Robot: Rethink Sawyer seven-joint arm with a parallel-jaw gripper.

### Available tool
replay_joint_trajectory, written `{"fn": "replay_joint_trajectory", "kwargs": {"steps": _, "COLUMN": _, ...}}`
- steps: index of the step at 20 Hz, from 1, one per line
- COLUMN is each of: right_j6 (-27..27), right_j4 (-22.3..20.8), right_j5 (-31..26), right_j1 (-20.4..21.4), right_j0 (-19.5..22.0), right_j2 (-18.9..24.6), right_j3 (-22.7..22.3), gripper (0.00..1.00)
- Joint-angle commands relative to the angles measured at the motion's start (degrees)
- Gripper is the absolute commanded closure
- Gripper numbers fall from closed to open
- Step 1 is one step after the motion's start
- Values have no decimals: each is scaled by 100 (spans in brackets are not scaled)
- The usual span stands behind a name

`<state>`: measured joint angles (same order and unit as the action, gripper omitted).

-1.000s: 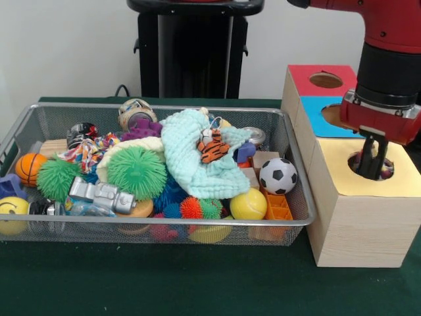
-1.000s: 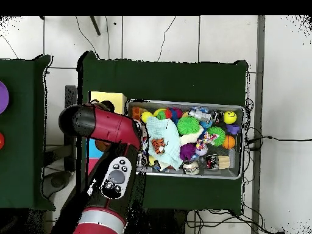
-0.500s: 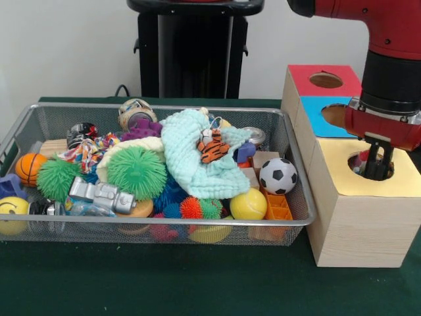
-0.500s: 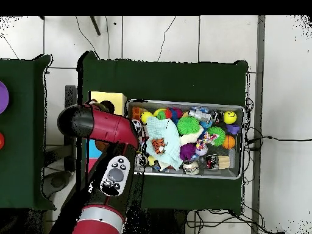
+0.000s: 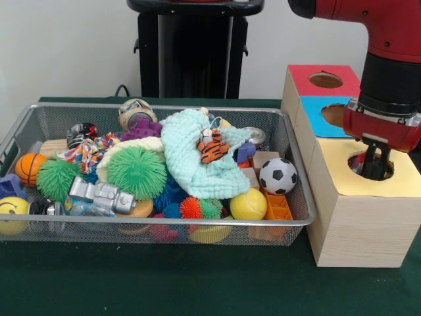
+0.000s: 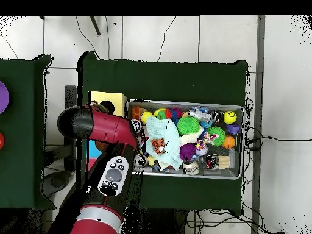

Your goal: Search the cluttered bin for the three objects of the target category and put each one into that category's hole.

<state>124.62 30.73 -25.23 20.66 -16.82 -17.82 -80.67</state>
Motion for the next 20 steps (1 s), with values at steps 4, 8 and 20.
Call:
{"fn": "replay_joint_trajectory", "kwargs": {"steps": 4, "right_j6": 837, "right_j4": -158, "right_j5": -174, "right_j1": -503, "right_j0": 183, "right_j2": 351, "right_j3": -63, "gripper": 100}}
{"fn": "replay_joint_trajectory", "kwargs": {"steps": 8, "right_j6": 829, "right_j4": -156, "right_j5": -171, "right_j1": -593, "right_j0": 202, "right_j2": 341, "right_j3": 43, "gripper": 100}}
{"fn": "replay_joint_trajectory", "kwargs": {"steps": 20, "right_j6": 816, "right_j4": -230, "right_j5": -699, "right_j1": -107, "right_j0": 117, "right_j2": 166, "right_j3": -115, "gripper": 100}}
